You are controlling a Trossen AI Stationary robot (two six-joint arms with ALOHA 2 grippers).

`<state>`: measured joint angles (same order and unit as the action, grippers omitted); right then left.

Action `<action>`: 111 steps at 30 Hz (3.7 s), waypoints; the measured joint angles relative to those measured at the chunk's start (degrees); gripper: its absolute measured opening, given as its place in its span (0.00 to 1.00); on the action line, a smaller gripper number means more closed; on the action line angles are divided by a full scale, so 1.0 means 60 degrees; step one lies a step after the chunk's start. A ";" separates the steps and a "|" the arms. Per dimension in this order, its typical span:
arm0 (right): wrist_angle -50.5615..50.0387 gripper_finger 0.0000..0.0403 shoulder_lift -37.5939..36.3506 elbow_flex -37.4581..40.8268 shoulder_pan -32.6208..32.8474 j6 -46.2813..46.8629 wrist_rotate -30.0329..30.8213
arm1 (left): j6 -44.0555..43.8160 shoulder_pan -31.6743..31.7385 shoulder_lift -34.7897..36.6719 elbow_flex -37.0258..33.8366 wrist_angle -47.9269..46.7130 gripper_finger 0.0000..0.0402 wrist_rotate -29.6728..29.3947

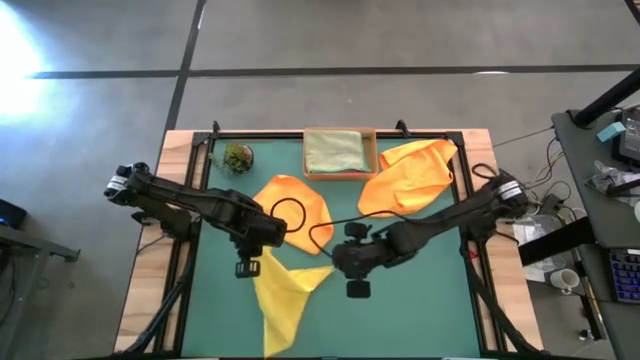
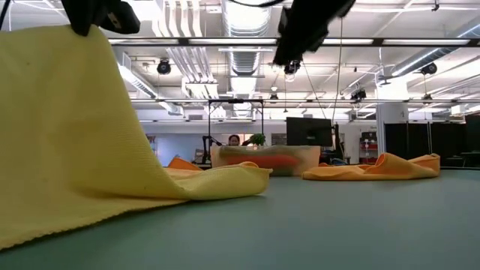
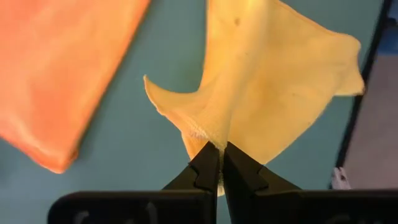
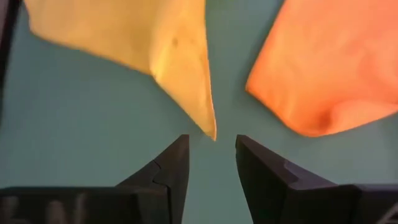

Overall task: Fold microfiber towels
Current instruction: Fold the yellow microfiber towel

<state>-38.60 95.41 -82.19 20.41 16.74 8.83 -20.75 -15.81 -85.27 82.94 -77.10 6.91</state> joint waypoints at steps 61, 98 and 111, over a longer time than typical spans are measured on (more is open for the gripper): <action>0.1859 0.02 0.1926 0.0364 -0.1508 0.0570 -0.3549 | -0.3099 -0.2768 -0.0069 -0.1918 0.4000 0.37 -0.0841; 0.1660 0.02 0.1592 -0.0489 -0.1786 0.0273 -0.3813 | -0.7247 -0.5365 -0.4054 -0.0979 0.7807 0.36 -0.1506; 0.1656 0.02 0.1592 -0.0485 -0.1786 0.0165 -0.3824 | -0.7267 -0.5414 -0.4419 -0.1219 0.8052 0.36 -0.1499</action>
<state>-28.67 104.96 -85.10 9.69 17.74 -14.11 -64.36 -48.29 -111.79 75.62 -28.79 -2.08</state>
